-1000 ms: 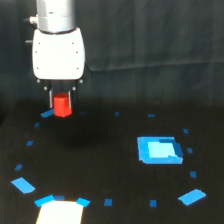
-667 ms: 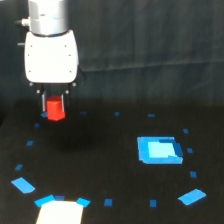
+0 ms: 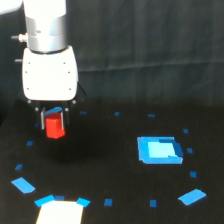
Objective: Pick up the red object from the table
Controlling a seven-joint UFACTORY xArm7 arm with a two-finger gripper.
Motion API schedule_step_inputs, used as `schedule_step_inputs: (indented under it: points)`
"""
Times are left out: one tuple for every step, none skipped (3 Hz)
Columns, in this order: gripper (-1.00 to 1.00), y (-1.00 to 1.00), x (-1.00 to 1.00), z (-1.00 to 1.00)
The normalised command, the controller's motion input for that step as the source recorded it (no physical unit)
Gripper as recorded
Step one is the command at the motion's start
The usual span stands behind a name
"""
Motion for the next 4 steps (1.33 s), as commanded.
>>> schedule_step_inputs:
  points:
    - [-1.00,0.86,0.33,0.67]
    - [-0.92,1.00,0.27,0.61]
    - [-1.00,-1.00,-1.00,-0.56]
    - [-1.00,-1.00,-0.38,1.00]
